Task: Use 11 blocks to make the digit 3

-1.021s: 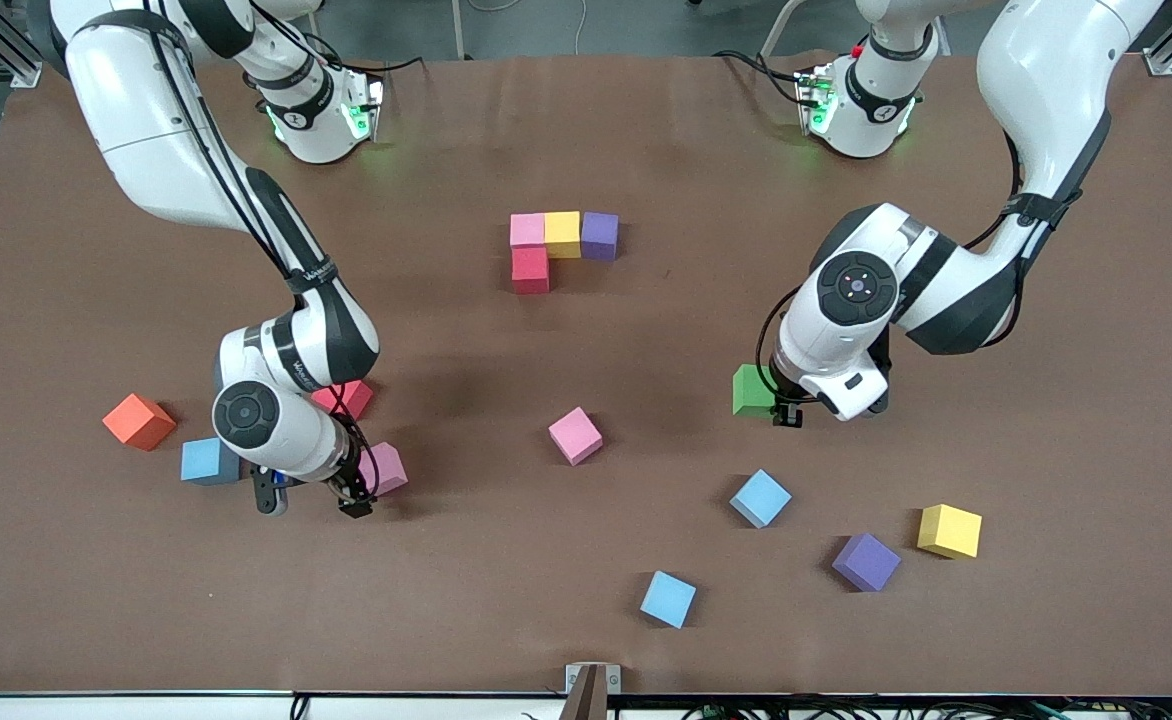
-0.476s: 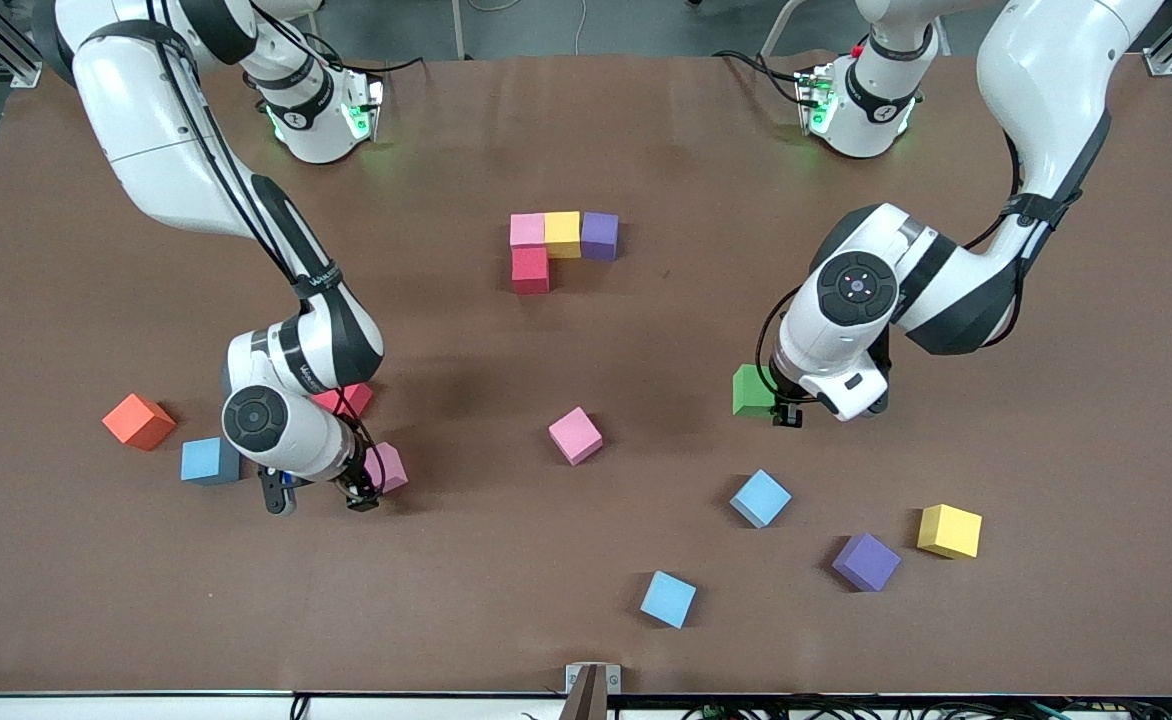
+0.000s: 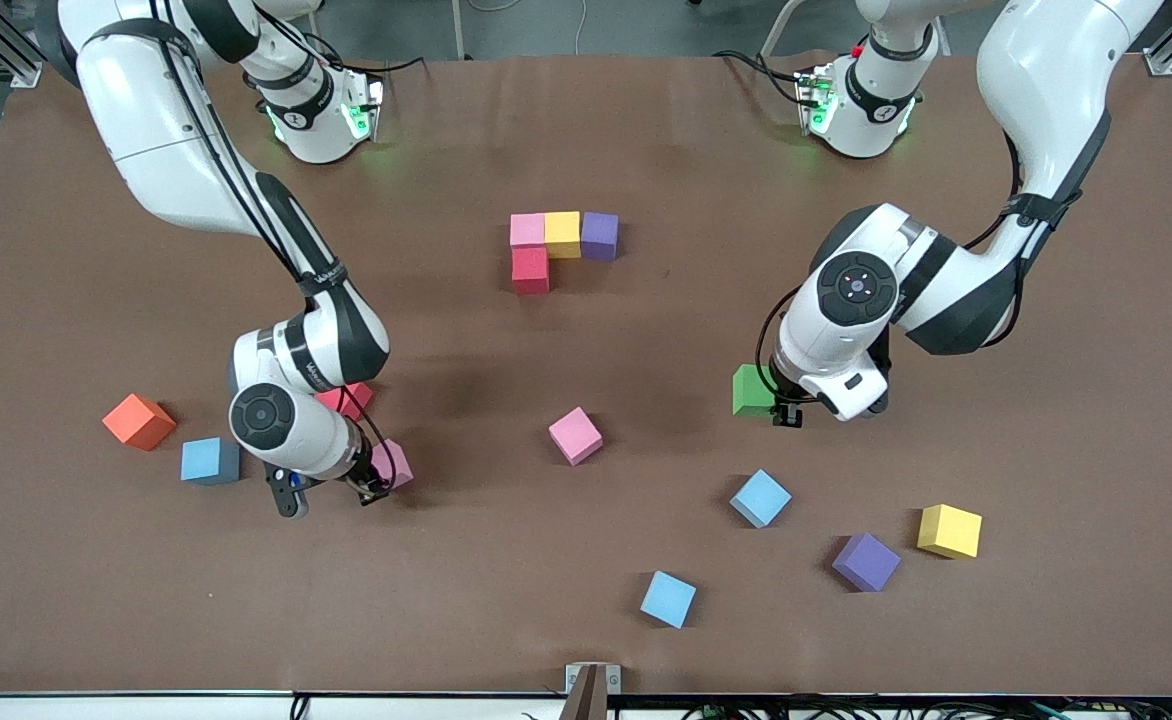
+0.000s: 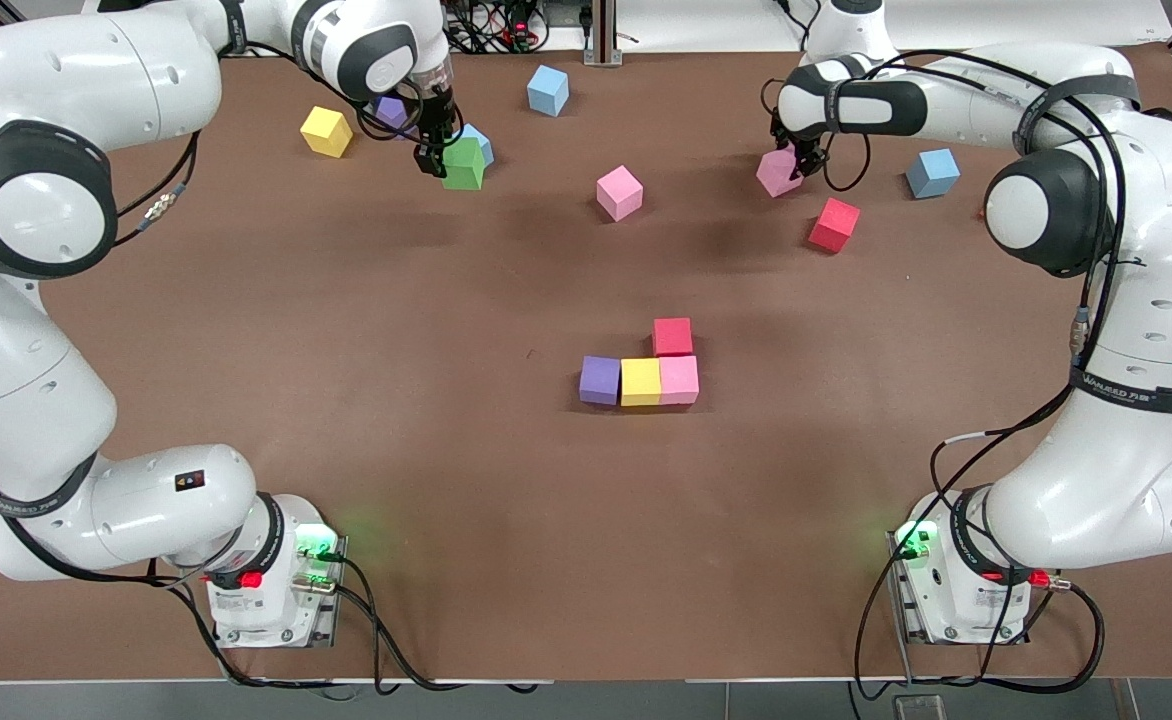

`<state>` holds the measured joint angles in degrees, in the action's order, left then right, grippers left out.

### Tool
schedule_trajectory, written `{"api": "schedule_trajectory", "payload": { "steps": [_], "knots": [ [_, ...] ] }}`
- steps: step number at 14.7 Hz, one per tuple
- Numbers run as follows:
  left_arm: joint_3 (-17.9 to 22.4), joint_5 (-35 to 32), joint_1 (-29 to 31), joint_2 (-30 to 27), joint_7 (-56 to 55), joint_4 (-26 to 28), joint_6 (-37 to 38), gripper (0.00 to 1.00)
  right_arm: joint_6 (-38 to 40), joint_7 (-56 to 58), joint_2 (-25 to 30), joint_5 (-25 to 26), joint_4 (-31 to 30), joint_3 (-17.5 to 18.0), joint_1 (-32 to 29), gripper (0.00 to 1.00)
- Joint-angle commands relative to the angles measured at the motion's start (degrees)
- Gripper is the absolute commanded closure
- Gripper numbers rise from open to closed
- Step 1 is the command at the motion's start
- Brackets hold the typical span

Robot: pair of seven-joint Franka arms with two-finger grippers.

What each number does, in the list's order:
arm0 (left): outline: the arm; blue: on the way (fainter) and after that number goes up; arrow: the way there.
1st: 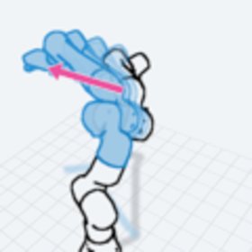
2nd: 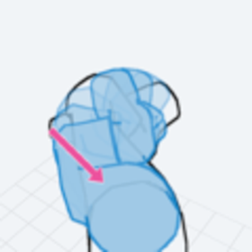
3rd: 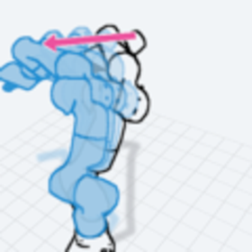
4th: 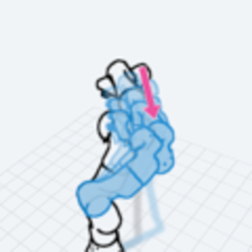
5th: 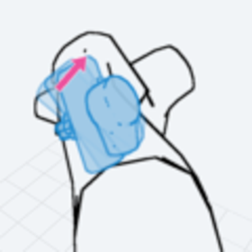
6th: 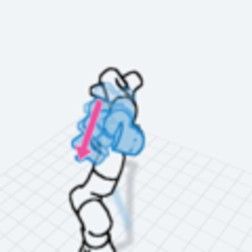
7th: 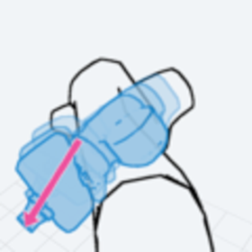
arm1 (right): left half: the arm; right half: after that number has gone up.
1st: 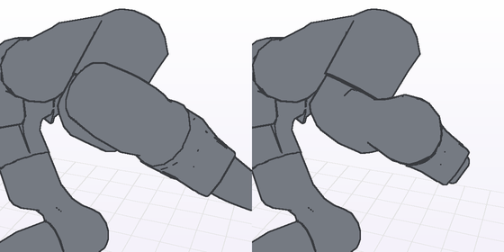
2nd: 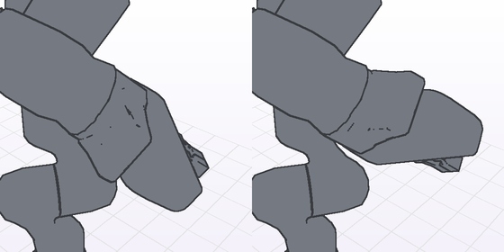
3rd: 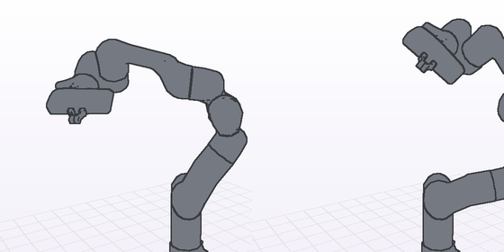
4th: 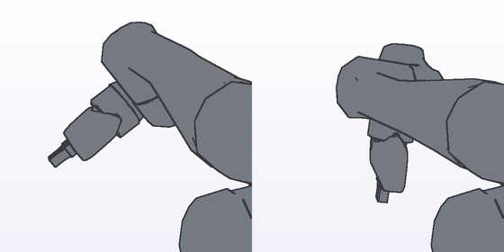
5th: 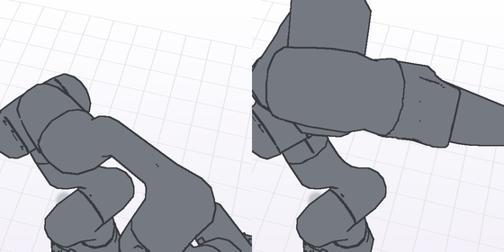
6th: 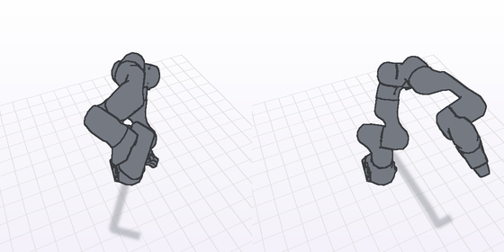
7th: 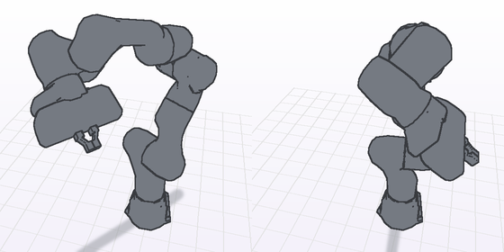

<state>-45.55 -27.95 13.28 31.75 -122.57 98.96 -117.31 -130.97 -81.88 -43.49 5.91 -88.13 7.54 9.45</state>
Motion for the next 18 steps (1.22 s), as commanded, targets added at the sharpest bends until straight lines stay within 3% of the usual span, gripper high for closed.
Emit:
{"api": "schedule_trajectory", "payload": {
  "steps": [1, 4, 9, 18],
  "knots": [
    [0.1, -1.2, -0.7, 0.5, -1.0, -0.9, 1.0, 0.98, 0.1, 0.3, 0.7, 1.2, 0.2, 0.2, 2.4, 0.57],
    [0.1, -1.2, -0.6, 0.5, -1.0, -0.9, 1.0, 0.98, 3.5, 1.7, 1.4, 1.7, 1.1, 0.5, 4.4, 0.57],
    [0.1, -1.2, -0.7, 0.5, -1.0, -0.8, 1.0, 0.98, 10.6, 8.3, 3.1, 1.8, 3.2, 5.1, 8.3, 0.57],
    [0.1, -1.2, -0.7, 0.5, -1.0, -0.8, 1.0, 0.98, 9.9, 21.6, 4.2, 1.8, 0.8, 6.3, 14.9, 0.56]
  ]
}}
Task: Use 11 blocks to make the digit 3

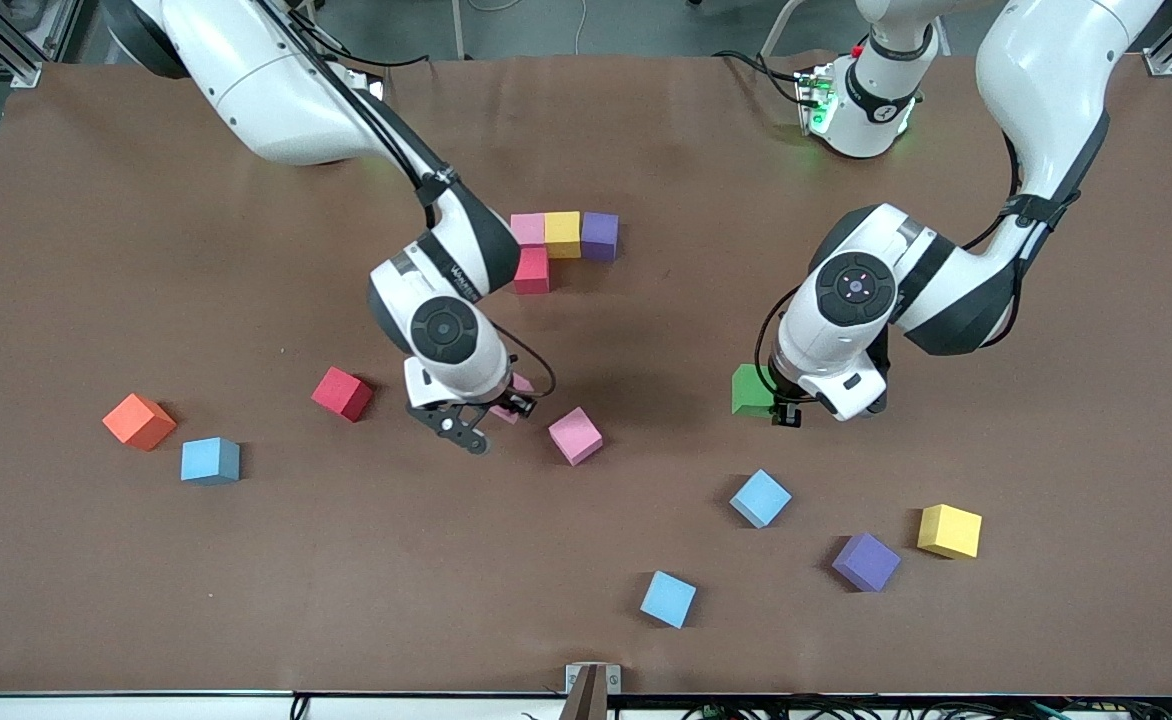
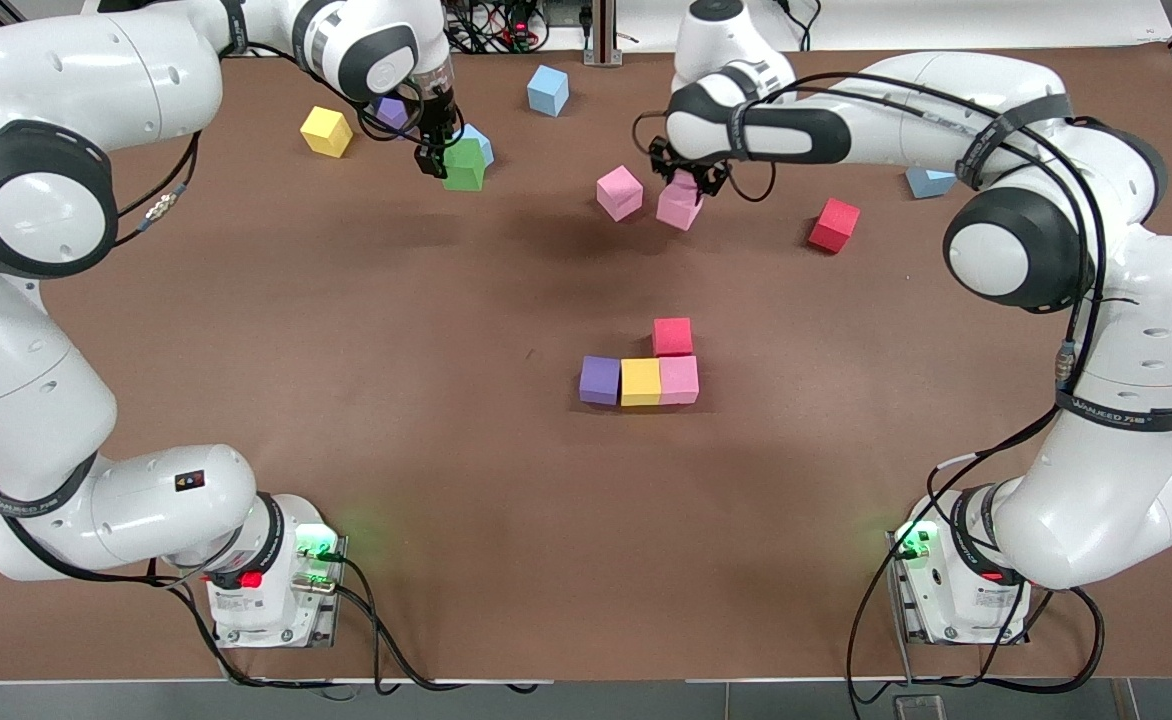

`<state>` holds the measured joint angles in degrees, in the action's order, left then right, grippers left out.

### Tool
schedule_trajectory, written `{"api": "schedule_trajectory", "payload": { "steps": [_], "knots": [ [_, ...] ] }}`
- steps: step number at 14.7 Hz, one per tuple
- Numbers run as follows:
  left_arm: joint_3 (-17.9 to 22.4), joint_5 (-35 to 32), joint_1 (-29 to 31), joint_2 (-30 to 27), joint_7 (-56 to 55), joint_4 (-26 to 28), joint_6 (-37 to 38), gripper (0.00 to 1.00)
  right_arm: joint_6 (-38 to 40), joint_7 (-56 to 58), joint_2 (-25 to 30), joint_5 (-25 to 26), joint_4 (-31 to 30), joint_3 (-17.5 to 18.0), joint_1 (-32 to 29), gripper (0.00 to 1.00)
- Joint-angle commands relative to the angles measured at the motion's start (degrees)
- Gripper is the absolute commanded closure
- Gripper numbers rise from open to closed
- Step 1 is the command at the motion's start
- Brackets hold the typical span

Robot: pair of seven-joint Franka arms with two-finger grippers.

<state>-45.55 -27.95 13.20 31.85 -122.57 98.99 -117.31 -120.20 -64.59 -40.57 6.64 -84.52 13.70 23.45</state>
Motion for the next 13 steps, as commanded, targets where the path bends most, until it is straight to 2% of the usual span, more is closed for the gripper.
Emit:
{"api": "schedule_trajectory", "payload": {
  "steps": [1, 4, 7, 13],
  "knots": [
    [0.1, -1.2, -0.6, 0.5, -1.0, -0.7, 1.0, 0.98, -1.0, 7.2, 1.7, 1.1, -4.1, 0.1, 1.1, 0.56],
    [0.1, -1.2, -0.6, 0.7, -1.0, -0.7, 1.0, 0.98, -4.7, 17.2, 5.7, 0.6, -11.2, 0.1, 1.0, 0.57],
    [0.1, -1.2, -0.6, 0.7, -1.0, -0.7, 1.0, 0.98, -11.8, 20.6, 8.5, 0.3, -19.3, 0.2, 1.2, 0.57],
    [0.1, -1.2, -1.2, 0.8, -1.5, -0.7, 1.0, 0.97, -14.2, 22.9, 11.2, 0.3, -23.9, 0.5, 3.9, 0.6]
  ]
}}
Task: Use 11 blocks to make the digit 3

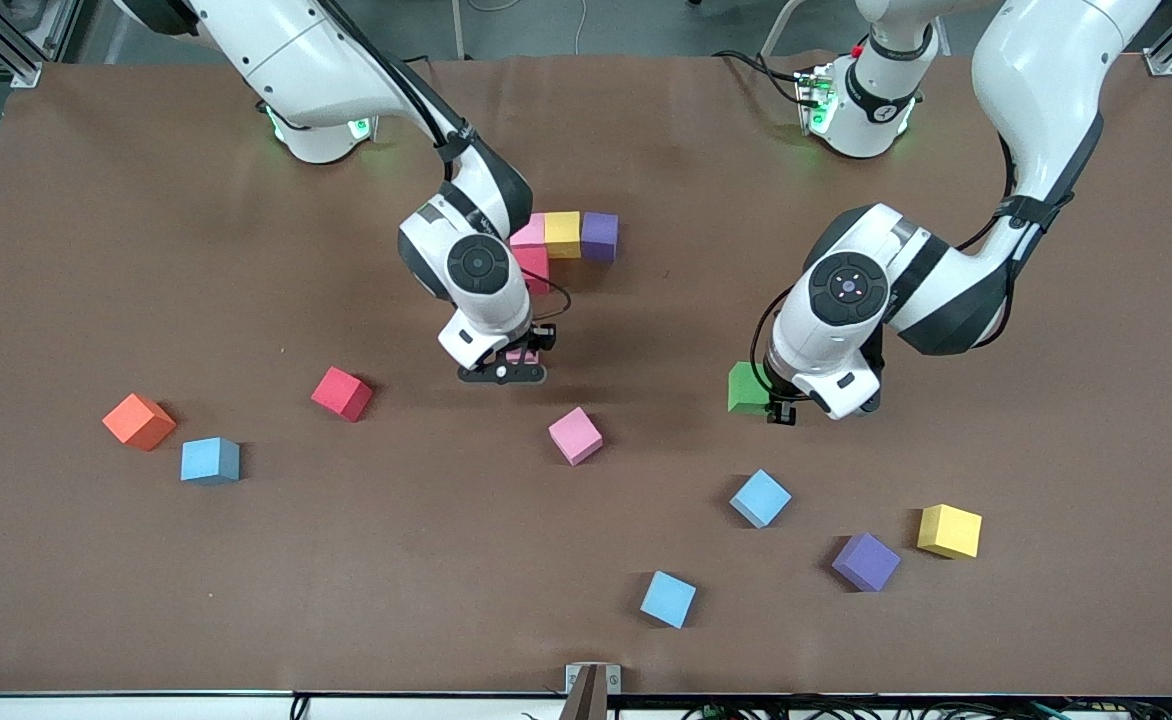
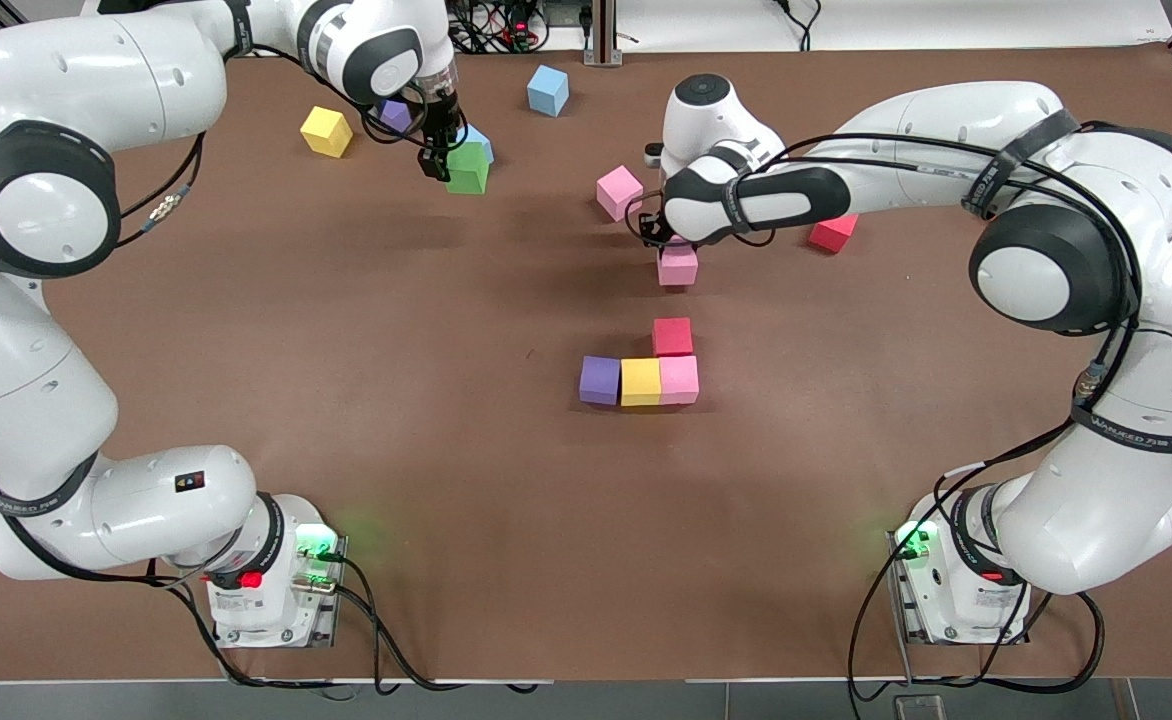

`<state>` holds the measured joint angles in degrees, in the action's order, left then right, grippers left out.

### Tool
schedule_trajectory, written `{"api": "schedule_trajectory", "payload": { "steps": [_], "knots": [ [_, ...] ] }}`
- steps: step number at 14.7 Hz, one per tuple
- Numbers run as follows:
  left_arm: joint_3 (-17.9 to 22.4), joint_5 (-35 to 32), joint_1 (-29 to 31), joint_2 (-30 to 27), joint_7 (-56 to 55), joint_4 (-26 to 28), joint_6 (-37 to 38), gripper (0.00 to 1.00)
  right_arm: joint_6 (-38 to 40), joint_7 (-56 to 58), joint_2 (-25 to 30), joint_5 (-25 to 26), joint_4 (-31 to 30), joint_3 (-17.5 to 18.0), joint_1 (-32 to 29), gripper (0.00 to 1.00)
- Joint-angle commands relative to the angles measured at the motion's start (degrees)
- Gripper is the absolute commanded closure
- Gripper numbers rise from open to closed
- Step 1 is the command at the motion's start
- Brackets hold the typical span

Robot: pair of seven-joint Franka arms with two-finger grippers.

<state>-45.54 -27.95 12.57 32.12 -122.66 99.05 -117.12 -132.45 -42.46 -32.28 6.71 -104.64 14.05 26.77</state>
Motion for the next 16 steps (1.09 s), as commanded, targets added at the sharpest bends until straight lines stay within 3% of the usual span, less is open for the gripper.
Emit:
{"api": "schedule_trajectory", "payload": {
  "steps": [1, 11, 16],
  "knots": [
    [0.1, -1.2, -0.6, 0.6, -1.4, -0.8, 0.8, 0.97, -3.6, 0.8, 2.9, 0.2, -4.5, 0.1, 1.1, 0.6],
    [0.1, -1.2, -0.7, 0.7, -1.8, -0.8, 0.8, 0.97, -5.5, 0.8, 3.0, 0.3, -7.6, 0.1, 2.3, 0.6],
    [0.2, -1.1, -4.4, 1.2, -9.2, -1.0, 0.8, 0.97, -5.6, 0.4, 3.7, 0.2, -9.4, 0.1, 3.3, 0.6]
  ]
}}
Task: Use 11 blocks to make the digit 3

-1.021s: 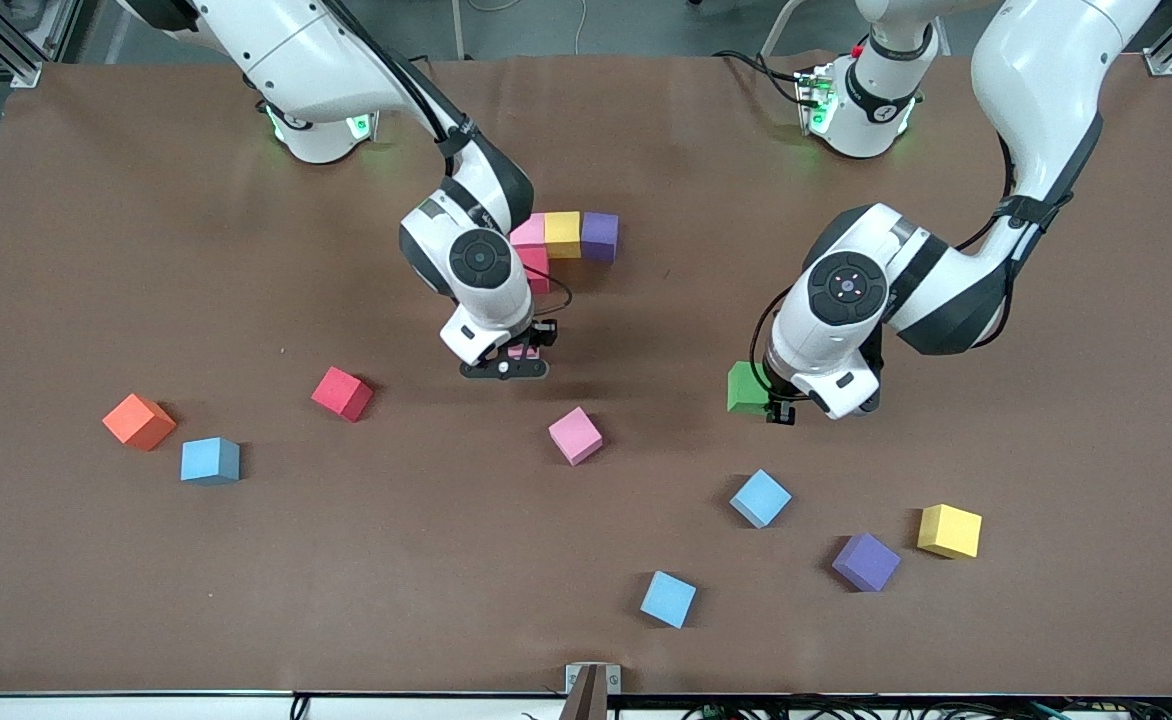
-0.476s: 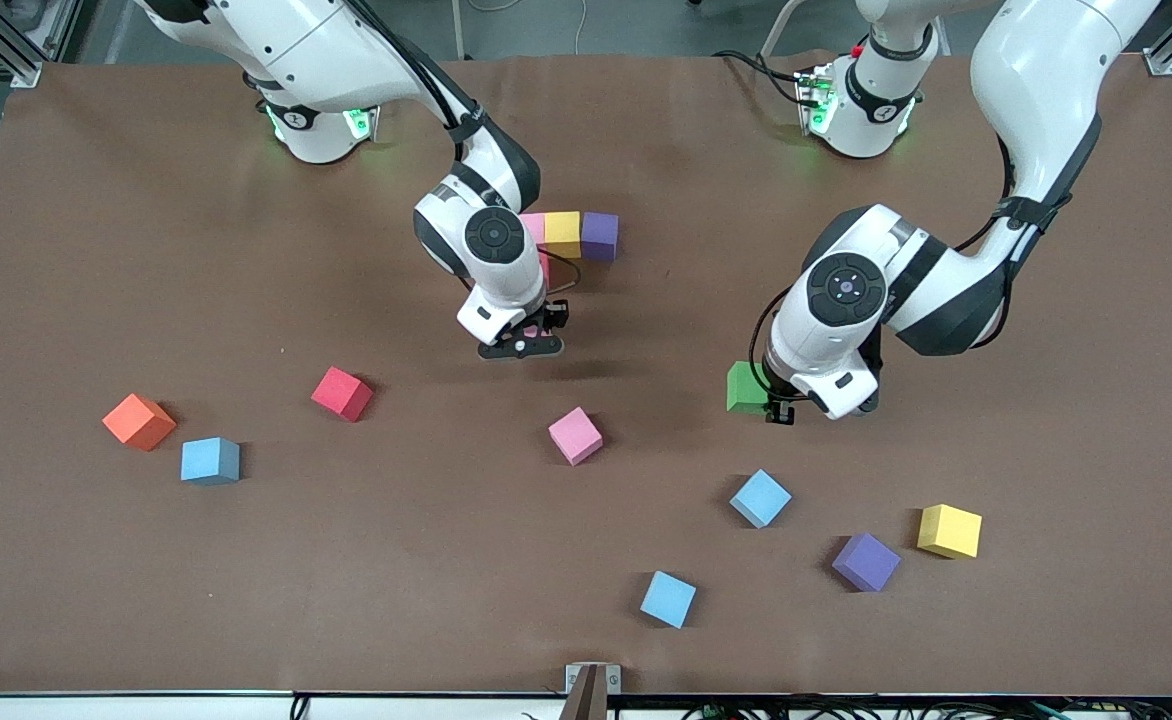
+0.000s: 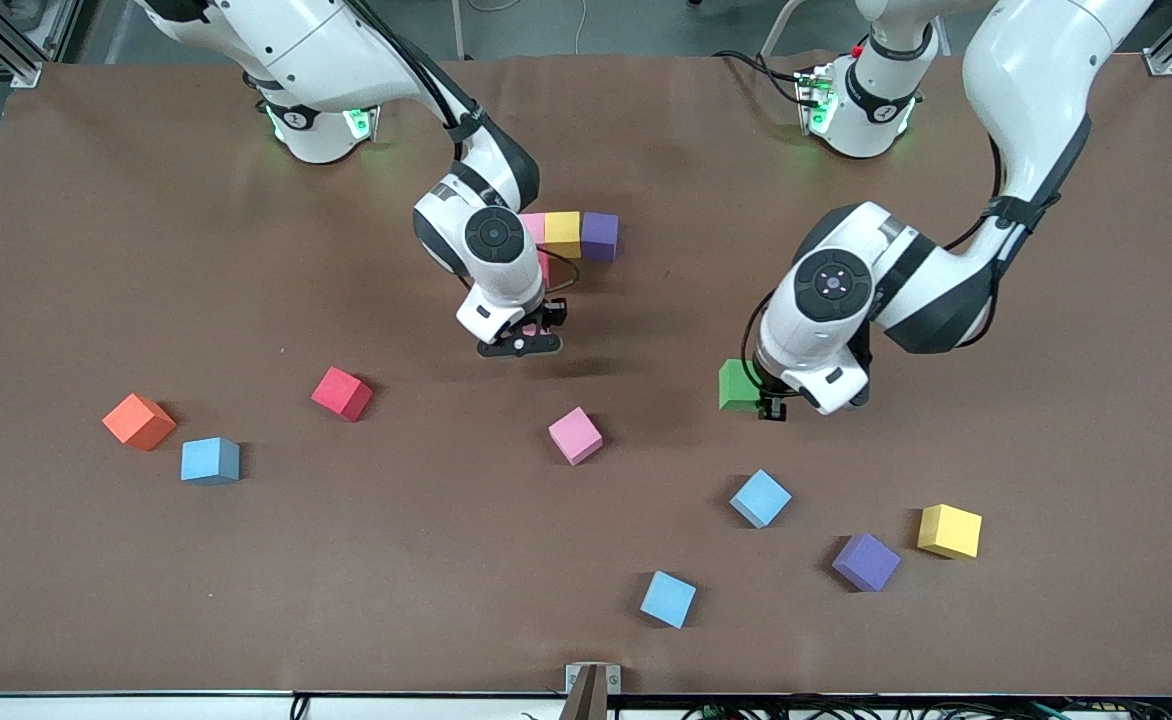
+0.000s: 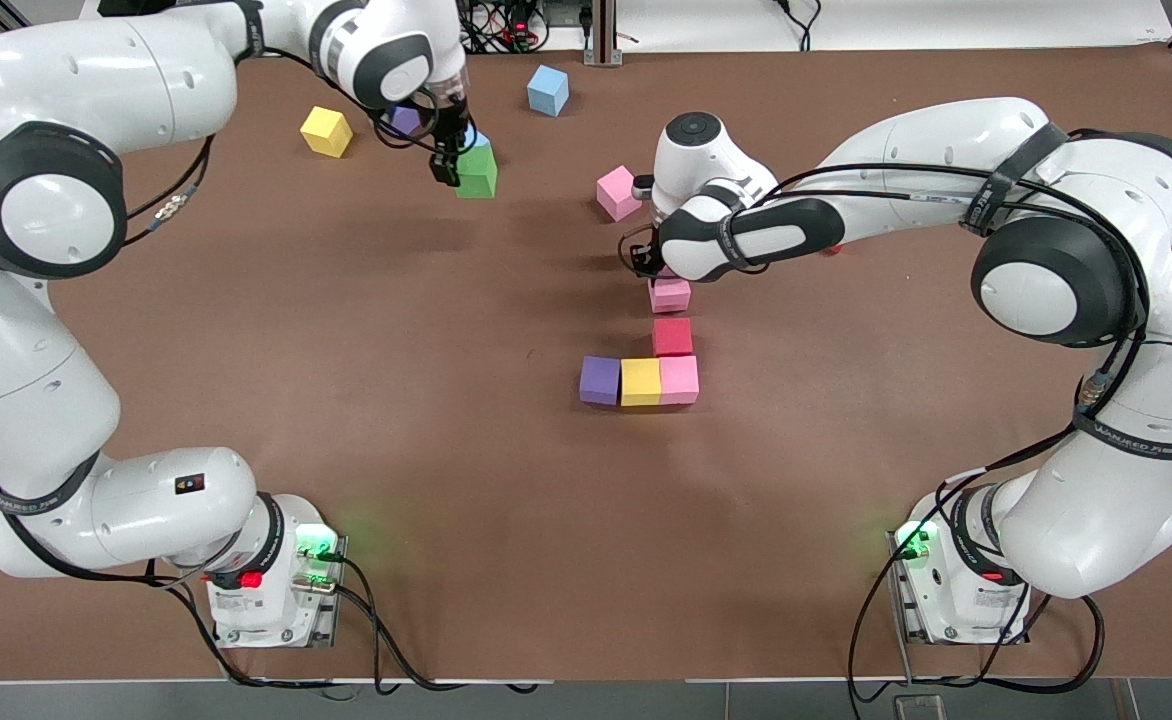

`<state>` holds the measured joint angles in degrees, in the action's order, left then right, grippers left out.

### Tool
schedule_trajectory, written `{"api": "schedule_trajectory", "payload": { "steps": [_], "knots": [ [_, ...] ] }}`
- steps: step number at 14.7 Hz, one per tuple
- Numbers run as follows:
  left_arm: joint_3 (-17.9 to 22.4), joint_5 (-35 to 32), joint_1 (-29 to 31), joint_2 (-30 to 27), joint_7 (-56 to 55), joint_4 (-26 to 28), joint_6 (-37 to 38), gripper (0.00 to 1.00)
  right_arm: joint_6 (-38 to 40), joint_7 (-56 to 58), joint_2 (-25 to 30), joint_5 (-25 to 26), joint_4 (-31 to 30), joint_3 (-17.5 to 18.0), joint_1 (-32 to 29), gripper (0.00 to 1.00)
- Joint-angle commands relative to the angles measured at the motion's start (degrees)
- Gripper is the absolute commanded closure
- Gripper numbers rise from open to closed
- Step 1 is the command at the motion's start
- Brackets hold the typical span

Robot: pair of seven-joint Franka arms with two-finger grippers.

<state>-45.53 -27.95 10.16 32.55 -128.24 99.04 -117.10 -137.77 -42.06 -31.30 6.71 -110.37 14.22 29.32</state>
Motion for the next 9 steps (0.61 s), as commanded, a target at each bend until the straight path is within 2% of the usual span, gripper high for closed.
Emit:
{"api": "schedule_trajectory", "payload": {
  "steps": [1, 9],
  "knots": [
    [0.1, -1.2, -3.0, 1.5, -5.5, -1.0, 0.8, 0.97, -0.3, -0.3, 2.8, 0.2, -3.7, -0.1, 0.9, 0.6],
    [0.3, -1.2, -9.1, 5.6, -15.9, -1.0, 0.7, 0.97, -0.3, -0.6, 2.9, 0.1, -4.4, 0.0, 1.6, 0.61]
  ]
}}
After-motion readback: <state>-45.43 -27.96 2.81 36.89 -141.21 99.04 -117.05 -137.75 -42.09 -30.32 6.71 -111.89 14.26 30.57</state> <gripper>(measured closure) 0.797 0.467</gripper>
